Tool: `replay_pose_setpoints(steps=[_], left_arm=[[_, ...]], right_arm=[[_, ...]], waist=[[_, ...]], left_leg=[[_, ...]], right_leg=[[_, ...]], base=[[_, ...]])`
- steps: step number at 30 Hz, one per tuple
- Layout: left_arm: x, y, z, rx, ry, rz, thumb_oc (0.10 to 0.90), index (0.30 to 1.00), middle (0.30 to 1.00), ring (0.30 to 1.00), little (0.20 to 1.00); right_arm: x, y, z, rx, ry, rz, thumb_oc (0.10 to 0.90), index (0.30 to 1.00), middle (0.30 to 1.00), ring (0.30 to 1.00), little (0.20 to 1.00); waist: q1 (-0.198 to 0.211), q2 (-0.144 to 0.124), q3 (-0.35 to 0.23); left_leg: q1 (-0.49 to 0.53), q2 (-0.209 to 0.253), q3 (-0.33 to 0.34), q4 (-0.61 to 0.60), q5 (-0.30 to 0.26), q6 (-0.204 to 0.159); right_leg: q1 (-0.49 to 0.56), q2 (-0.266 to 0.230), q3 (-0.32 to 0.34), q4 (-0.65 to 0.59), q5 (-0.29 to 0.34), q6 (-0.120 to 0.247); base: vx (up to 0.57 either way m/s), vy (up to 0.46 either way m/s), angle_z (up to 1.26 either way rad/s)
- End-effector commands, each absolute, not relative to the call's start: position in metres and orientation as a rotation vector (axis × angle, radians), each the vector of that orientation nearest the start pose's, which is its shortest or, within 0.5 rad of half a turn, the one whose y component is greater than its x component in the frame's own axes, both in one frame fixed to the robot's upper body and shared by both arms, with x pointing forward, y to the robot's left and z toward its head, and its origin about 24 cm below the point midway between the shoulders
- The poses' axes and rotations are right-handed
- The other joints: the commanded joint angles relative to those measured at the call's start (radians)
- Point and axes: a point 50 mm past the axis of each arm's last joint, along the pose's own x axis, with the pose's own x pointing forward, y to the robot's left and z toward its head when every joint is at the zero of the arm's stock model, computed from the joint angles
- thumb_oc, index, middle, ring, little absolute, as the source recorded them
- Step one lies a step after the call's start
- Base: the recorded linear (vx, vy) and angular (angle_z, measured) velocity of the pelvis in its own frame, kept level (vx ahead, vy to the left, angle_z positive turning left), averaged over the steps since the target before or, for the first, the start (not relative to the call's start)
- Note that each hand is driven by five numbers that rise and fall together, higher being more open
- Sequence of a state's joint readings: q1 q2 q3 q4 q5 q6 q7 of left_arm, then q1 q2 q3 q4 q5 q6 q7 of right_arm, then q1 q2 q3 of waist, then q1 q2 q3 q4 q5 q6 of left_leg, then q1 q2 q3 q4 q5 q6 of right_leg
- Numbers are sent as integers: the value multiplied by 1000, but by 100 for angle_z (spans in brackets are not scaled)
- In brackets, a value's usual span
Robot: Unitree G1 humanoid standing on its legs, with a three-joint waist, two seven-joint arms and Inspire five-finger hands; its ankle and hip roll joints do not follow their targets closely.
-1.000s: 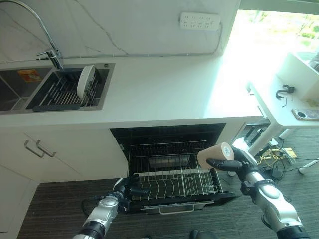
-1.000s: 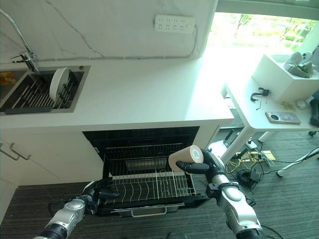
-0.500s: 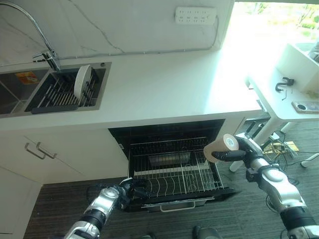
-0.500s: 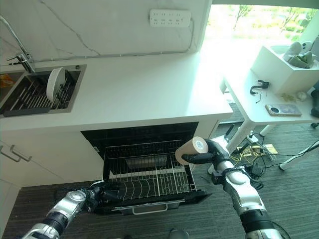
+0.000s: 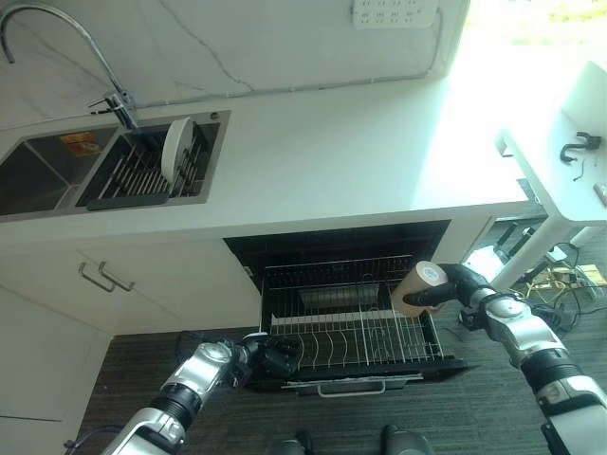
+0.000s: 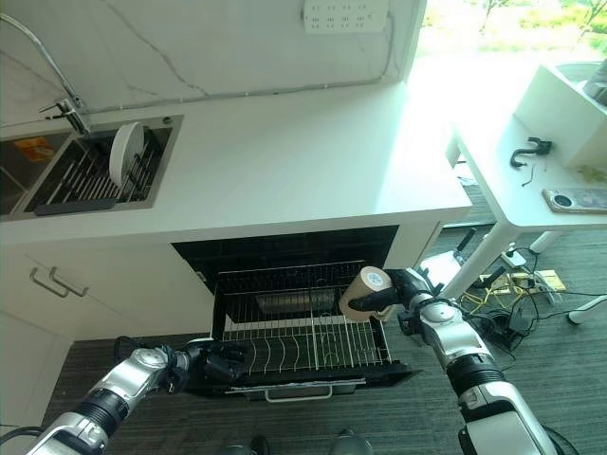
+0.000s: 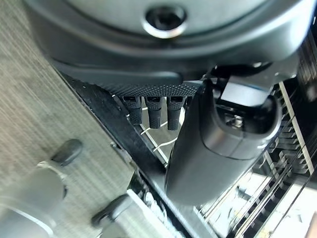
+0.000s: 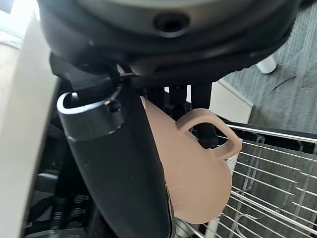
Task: Place the dishes in the dishwasher.
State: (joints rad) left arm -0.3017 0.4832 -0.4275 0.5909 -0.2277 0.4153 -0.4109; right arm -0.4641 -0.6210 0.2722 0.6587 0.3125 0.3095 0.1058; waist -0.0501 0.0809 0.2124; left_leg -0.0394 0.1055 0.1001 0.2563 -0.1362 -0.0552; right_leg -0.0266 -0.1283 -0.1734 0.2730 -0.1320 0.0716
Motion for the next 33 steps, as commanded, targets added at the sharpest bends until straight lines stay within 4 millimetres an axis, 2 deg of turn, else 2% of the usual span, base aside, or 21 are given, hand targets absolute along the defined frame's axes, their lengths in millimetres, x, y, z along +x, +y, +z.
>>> replay_pose_setpoints(steps=[1, 4, 8, 15, 33], left_arm=[[265, 198, -42, 254, 747, -428, 800, 900, 900, 900, 900], [274, 193, -30, 220, 636, -364, 800, 900, 900, 900, 900], [274, 188, -26, 195, 595, -360, 800, 900, 900, 900, 900], [273, 182, -21, 185, 567, -390, 800, 900, 900, 900, 900], [258, 177, -20, 152, 559, -462, 800, 900, 900, 900, 900]], right_arm=[[341, -275, 79, -516, 364, 10, 400, 300, 300, 300, 300], [342, -287, 84, -552, 340, -79, 400, 300, 300, 300, 300], [341, -290, 84, -586, 331, -98, 400, 300, 300, 300, 300], [336, -297, 77, -734, 383, -53, 400, 300, 300, 300, 300], [322, -304, 48, -818, 572, 67, 400, 300, 300, 300, 300]], waist=[[23, -16, -41], [35, -18, -29], [39, -19, -22], [46, -20, -5], [66, -3, 28]], left_leg=[[-17, 57, 46, 44, -22, -43], [-21, 54, 35, 44, -16, -42], [-21, 51, 30, 44, -13, -41], [-15, 47, 26, 44, -8, -36], [-3, 28, 25, 44, 4, -27]], right_leg=[[-32, -40, -25, 27, -43, 34], [-33, -41, -31, 27, -37, 29], [-33, -42, -34, 27, -31, 28], [-31, -47, -42, 27, -18, 28], [-30, -71, -66, 27, 18, 36]], base=[[28, -18, 12], [17, -15, 4], [24, -13, 5], [29, -10, 6], [32, 1, 1]])
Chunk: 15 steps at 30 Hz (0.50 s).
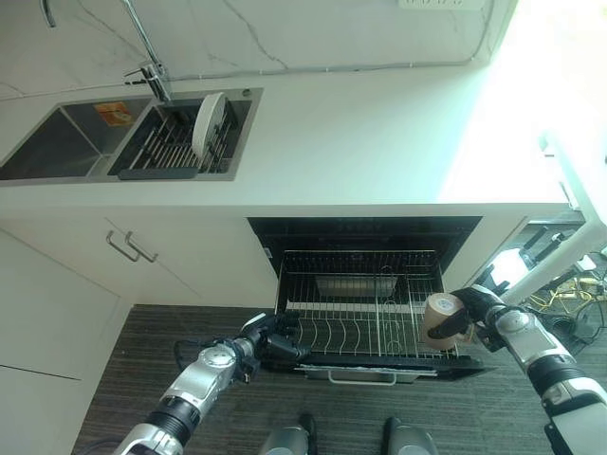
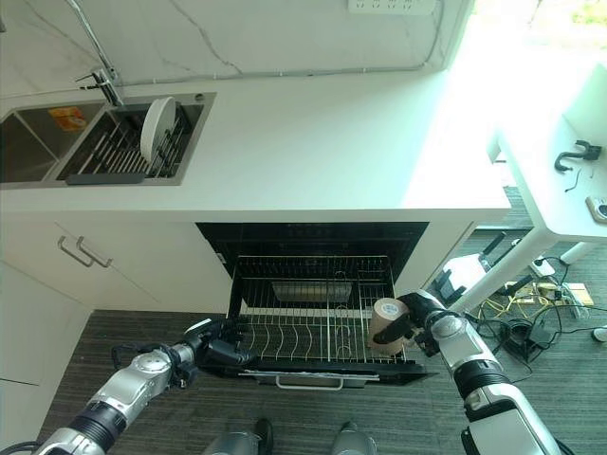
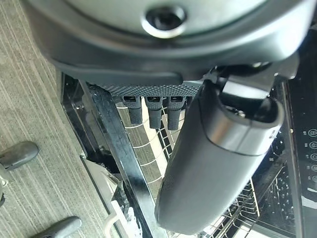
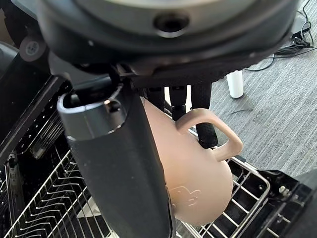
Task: Place the dishes in the dishwasher.
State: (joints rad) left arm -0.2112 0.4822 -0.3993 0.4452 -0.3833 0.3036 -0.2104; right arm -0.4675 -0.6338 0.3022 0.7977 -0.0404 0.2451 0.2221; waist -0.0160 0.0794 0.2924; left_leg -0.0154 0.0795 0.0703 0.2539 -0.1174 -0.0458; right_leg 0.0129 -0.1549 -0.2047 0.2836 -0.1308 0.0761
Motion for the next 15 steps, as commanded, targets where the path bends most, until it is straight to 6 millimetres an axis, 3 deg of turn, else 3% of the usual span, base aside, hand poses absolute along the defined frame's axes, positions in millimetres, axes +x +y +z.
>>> replay_pose_setpoints(steps=[1, 15], left_arm=[[257, 176, -21, 150, 560, -464, 800, 900, 900, 900, 900], [227, 167, -41, 109, 601, -521, 800, 900, 900, 900, 900]], right_arm=[[322, -304, 47, -819, 578, 68, 400, 300, 300, 300, 300], [305, -315, 34, -857, 586, 50, 400, 300, 300, 300, 300]], waist=[[33, -1, -51], [42, 23, -70]], left_leg=[[-25, 54, 55, 46, -14, -36], [15, 42, 68, 46, -13, -36]], right_leg=[[-68, -45, -35, 16, 18, 31], [-29, -61, -66, 16, 19, 40]], base=[[42, 11, 0], [62, 20, 3]])
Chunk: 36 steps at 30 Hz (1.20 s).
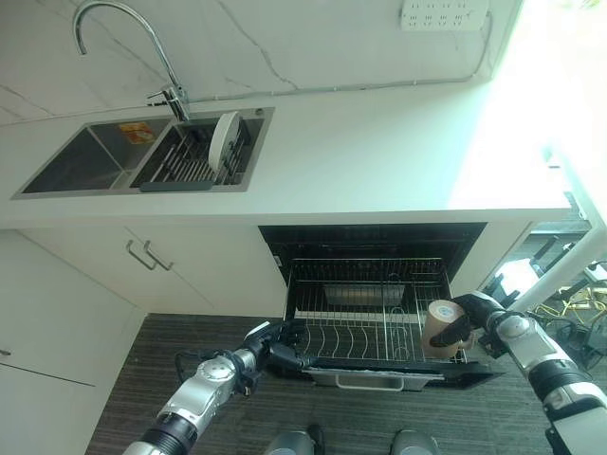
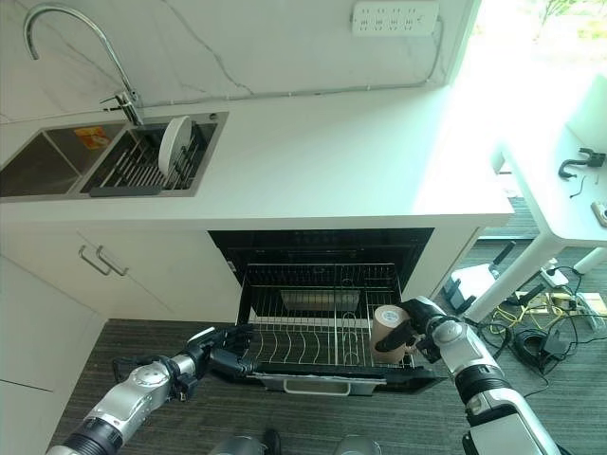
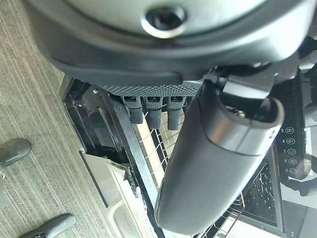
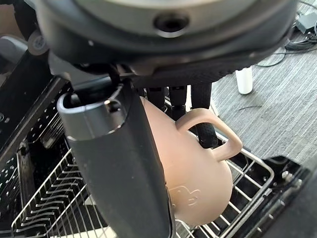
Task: Place the dishes in the dishwasher.
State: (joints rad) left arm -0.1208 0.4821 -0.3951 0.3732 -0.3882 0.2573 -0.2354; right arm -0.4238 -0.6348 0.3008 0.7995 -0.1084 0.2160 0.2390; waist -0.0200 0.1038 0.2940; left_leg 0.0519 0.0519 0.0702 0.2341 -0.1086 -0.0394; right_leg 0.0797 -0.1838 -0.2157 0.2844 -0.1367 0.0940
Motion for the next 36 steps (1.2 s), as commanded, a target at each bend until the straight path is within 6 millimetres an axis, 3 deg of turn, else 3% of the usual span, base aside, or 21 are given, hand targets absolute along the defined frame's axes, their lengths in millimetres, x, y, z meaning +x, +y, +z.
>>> replay_pose_setpoints(steps=[1, 2, 3, 16, 30, 36], left_arm=[[225, 166, -42, 108, 605, -526, 800, 900, 900, 900, 900], [223, 165, -43, 104, 608, -529, 800, 900, 900, 900, 900], [219, 163, -46, 97, 612, -533, 800, 900, 900, 900, 900], [198, 158, -62, 48, 621, -542, 800, 900, 900, 900, 900], [184, 160, -71, -15, 588, -485, 800, 900, 900, 900, 900], [181, 158, -68, -64, 519, -449, 800, 900, 900, 900, 900]], right_arm=[[304, -316, 33, -862, 585, 47, 435, 352, 352, 352, 352], [303, -317, 33, -866, 582, 43, 485, 427, 427, 427, 427], [302, -318, 32, -880, 562, 31, 800, 900, 900, 900, 900], [286, -332, 40, -910, 448, -49, 800, 900, 900, 900, 900], [280, -335, 84, -862, 140, -108, 800, 900, 900, 900, 900], [272, -327, 108, -809, -62, -167, 800, 900, 900, 900, 900]], waist=[[46, 1, -74], [46, 2, -76], [47, 7, -81], [34, 24, -116], [6, 22, -154], [-9, 35, -174]], left_leg=[[-50, 68, 70, 66, -23, -43], [-47, 67, 71, 66, -23, -43], [-44, 65, 73, 66, -24, -43], [-22, 50, 93, 66, -49, -43], [7, 32, 111, 66, -77, -40], [32, 17, 118, 66, -96, -43]], right_leg=[[-92, -33, -57, 16, 25, 23], [-90, -34, -59, 16, 24, 23], [-85, -36, -63, 16, 22, 24], [-64, -46, -86, 16, -1, 32], [-34, -41, -91, 16, -34, 30], [2, -42, -102, 16, -64, 25]], base=[[56, 38, 3], [72, 51, 4], [76, 62, 4], [39, 38, 3], [5, 4, 0], [1, 77, 3]])
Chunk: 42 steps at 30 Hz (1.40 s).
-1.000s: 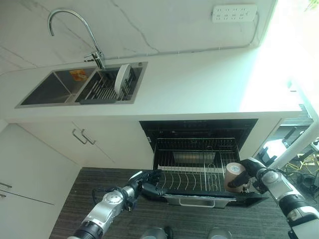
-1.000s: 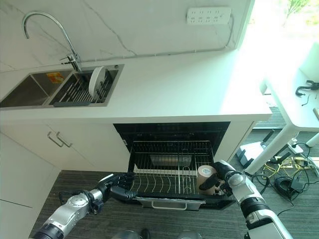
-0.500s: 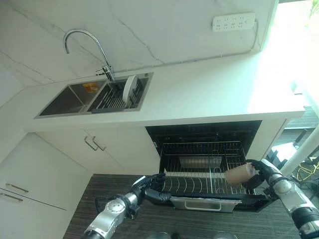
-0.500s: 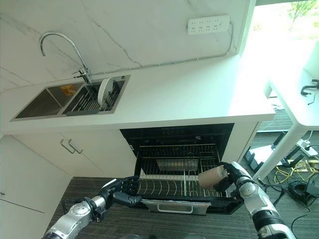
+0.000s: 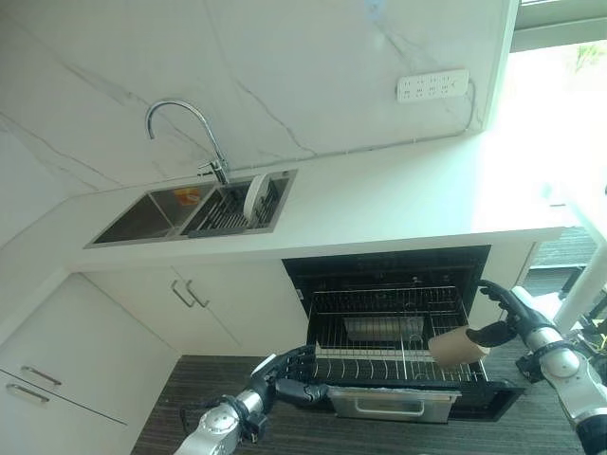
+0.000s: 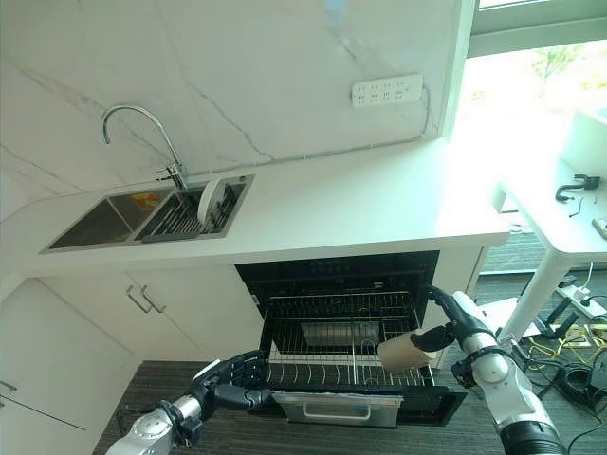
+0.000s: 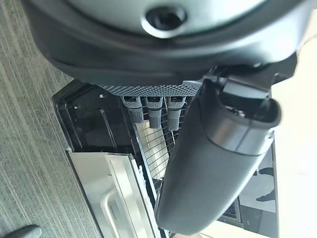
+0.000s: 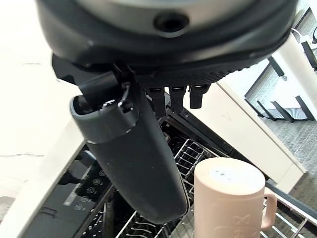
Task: Place the dishes in the dishwasher.
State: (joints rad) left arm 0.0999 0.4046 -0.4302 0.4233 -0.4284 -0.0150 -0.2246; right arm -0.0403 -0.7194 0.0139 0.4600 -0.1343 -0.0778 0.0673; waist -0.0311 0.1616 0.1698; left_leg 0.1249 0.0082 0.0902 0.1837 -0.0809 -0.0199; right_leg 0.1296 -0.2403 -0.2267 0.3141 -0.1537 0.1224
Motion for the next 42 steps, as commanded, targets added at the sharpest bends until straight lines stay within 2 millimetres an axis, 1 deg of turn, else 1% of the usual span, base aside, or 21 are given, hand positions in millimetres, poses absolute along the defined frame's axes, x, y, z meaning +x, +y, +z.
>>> replay_pose_setpoints(steps=[1, 4, 10, 11, 15, 16, 17, 18, 19, 20, 22, 23, 25, 28, 29, 31, 32, 35, 38, 42], left_arm=[[183, 157, -64, -75, 475, -427, 800, 900, 900, 900, 900], [185, 157, -58, -92, 403, -388, 800, 900, 900, 900, 900], [187, 163, -38, -121, 248, -300, 800, 900, 900, 900, 900], [184, 171, -28, -128, 191, -245, 800, 900, 900, 900, 900], [182, 186, -1, -144, 103, -158, 800, 900, 900, 900, 900], [181, 201, 29, -141, 10, -90, 800, 900, 900, 900, 900], [180, 203, 33, -138, -2, -85, 800, 900, 900, 900, 900], [179, 209, 49, -133, -51, -59, 800, 900, 900, 900, 900], [180, 212, 58, -130, -82, -47, 800, 900, 900, 900, 900], [181, 215, 64, -127, -100, -41, 800, 900, 900, 900, 900], [189, 221, 78, -106, -166, -15, 800, 900, 900, 900, 900], [191, 223, 80, -103, -180, -11, 800, 900, 900, 900, 900], [197, 236, 91, -87, -252, 18, 800, 900, 900, 900, 900], [197, 247, 99, -83, -307, 44, 800, 900, 900, 900, 900], [198, 253, 105, -81, -335, 56, 800, 900, 900, 900, 900], [200, 256, 108, -79, -350, 64, 800, 900, 900, 900, 900], [203, 261, 114, -63, -383, 73, 800, 900, 900, 900, 900], [207, 266, 124, -47, -425, 84, 800, 900, 900, 900, 900], [212, 269, 133, -45, -459, 107, 800, 900, 900, 900, 900], [214, 273, 141, -65, -481, 150, 800, 900, 900, 900, 900]], right_arm=[[267, -326, 115, -762, -116, -197, 800, 900, 900, 900, 900], [258, -324, 120, -698, -173, -223, 800, 900, 900, 900, 900], [233, -314, 111, -570, -197, -249, 800, 900, 900, 900, 900], [218, -312, 112, -527, -211, -263, 800, 900, 900, 900, 900], [194, -308, 124, -481, -249, -297, 800, 900, 900, 900, 900], [176, -310, 138, -479, -295, -331, 800, 900, 900, 900, 900], [174, -310, 140, -477, -301, -335, 800, 900, 900, 900, 900], [162, -314, 151, -459, -329, -365, 800, 900, 900, 900, 900], [157, -316, 159, -461, -354, -393, 800, 900, 900, 900, 900], [156, -319, 163, -464, -368, -410, 800, 900, 900, 900, 900], [158, -326, 178, -459, -423, -463, 800, 900, 900, 900, 900], [159, -327, 180, -452, -435, -474, 800, 900, 900, 900, 900], [166, -328, 184, -434, -492, -512, 800, 900, 900, 900, 900], [176, -320, 185, -433, -536, -514, 800, 900, 900, 900, 900], [184, -313, 186, -419, -559, -505, 800, 900, 900, 900, 900], [189, -310, 188, -421, -575, -503, 800, 900, 900, 900, 900], [197, -308, 193, -424, -595, -504, 800, 900, 900, 900, 900], [207, -304, 195, -403, -612, -503, 800, 900, 900, 900, 900], [215, -298, 197, -395, -623, -499, 800, 900, 900, 900, 900], [218, -293, 198, -391, -634, -496, 800, 900, 900, 900, 900]], waist=[[-3, -22, -56], [-12, -22, -64], [-23, -39, -89], [-26, -49, -98], [-27, -71, -105], [-23, -84, -95], [-23, -87, -94], [-23, -93, -86], [-20, -95, -83], [-18, -95, -81], [-4, -95, -69], [0, -94, -68], [20, -88, -60], [32, -84, -61], [37, -83, -67], [40, -82, -70], [45, -83, -72], [54, -89, -73], [61, -98, -73], [69, -112, -78]], left_leg=[[-43, 59, 101, 116, -124, -63], [-36, 57, 106, 116, -131, -66], [-22, 62, 114, 116, -127, -64], [-11, 67, 114, 116, -125, -62], [-3, 78, 111, 116, -124, -61], [-4, 88, 98, 116, -123, -59], [-5, 89, 95, 116, -123, -58], [-12, 93, 82, 116, -124, -56], [-24, 96, 72, 116, -121, -54], [-35, 98, 64, 116, -119, -53], [-63, 105, 40, 116, -110, -55], [-72, 107, 35, 116, -107, -55], [-102, 117, 23, 116, -100, -59], [-122, 115, 19, 116, -107, -62], [-137, 114, 15, 116, -113, -64], [-145, 113, 13, 116, -115, -65], [-155, 114, 12, 116, -120, -64], [-169, 121, 15, 116, -124, -65], [-178, 128, 17, 116, -126, -67], [-192, 138, 17, 116, -125, -72]], right_leg=[[-47, 16, -91, -14, -49, -6], [-36, 18, -91, -14, -60, -8], [-16, 27, -90, -14, -64, -24], [-4, 32, -86, -14, -66, -32], [3, 43, -75, -14, -67, -39], [1, 50, -71, -14, -64, -45], [0, 50, -71, -14, -64, -45], [-3, 51, -72, -14, -66, -46], [-11, 53, -74, -14, -66, -47], [-19, 55, -75, -14, -65, -47], [-37, 61, -83, -14, -67, -45], [-42, 62, -89, -14, -67, -45], [-60, 68, -110, -14, -74, -40], [-77, 80, -107, -14, -85, -38], [-89, 88, -95, -14, -90, -37], [-95, 92, -88, -14, -93, -36], [-103, 94, -81, -14, -97, -35], [-112, 92, -82, -14, -100, -32], [-118, 92, -85, -14, -102, -31], [-129, 94, -87, -14, -105, -32]], base=[[-45, 102, 4], [-43, 63, 1], [-30, 10, 0], [-43, -21, 0], [-81, -53, -4], [-127, -76, -2], [-178, -79, -1], [-159, -36, -2], [-190, -42, 6], [-207, -38, 12], [-201, -45, 18], [-202, -54, 11], [-225, -62, 4], [-165, -33, -3], [-133, -20, 3], [-120, -18, 0], [-140, -32, 1], [-108, -40, 1], [-99, -53, 4], [-80, -67, 8]])
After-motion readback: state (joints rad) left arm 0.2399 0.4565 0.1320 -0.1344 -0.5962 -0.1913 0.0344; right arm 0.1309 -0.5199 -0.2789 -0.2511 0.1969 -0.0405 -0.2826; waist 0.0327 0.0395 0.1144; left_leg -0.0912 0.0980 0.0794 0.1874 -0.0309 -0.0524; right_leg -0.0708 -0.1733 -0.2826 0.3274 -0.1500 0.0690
